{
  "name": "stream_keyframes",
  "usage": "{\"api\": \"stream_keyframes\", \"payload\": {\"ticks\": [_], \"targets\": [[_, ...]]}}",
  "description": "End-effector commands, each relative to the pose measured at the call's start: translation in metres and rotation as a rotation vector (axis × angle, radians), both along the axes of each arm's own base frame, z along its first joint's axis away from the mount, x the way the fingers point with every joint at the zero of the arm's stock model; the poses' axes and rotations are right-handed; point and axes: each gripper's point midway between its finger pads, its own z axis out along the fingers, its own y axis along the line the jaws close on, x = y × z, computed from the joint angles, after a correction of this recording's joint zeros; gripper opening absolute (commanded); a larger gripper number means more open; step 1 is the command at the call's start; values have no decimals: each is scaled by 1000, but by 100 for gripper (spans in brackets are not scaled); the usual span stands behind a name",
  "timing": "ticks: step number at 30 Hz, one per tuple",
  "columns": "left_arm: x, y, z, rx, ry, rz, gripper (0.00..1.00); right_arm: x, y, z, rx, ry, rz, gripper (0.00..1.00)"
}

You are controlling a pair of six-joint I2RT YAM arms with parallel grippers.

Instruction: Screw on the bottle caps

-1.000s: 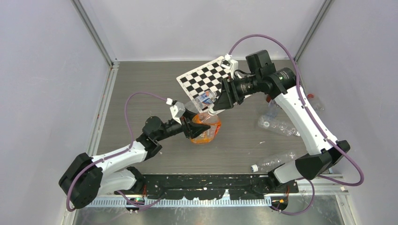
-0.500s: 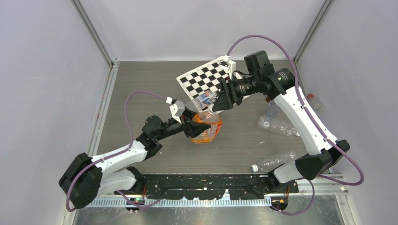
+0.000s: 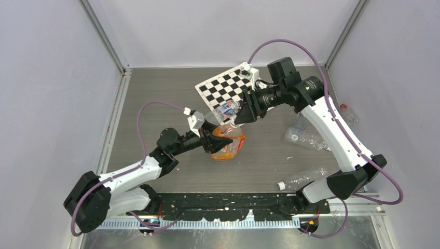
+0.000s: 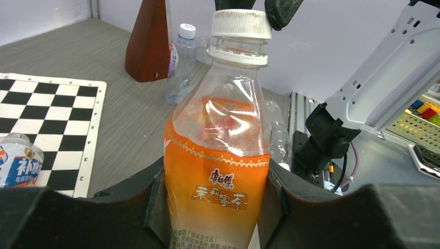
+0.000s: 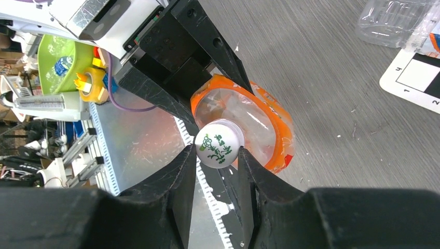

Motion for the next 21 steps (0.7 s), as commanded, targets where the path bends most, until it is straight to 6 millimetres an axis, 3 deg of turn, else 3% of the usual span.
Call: {"api": "stream_keyframes", "payload": {"ticks": [1,9,21], "targets": [[3,3,36,-48,-54,22,0,-13,-1,13,-2,-83,45,28],[6,6,35,-9,-16,46,0,-18,-4,2,-107,-134,85,21],[9,6,50,-36,-88,62,0,-14,1,-10,-154,-111,68,16]]}}
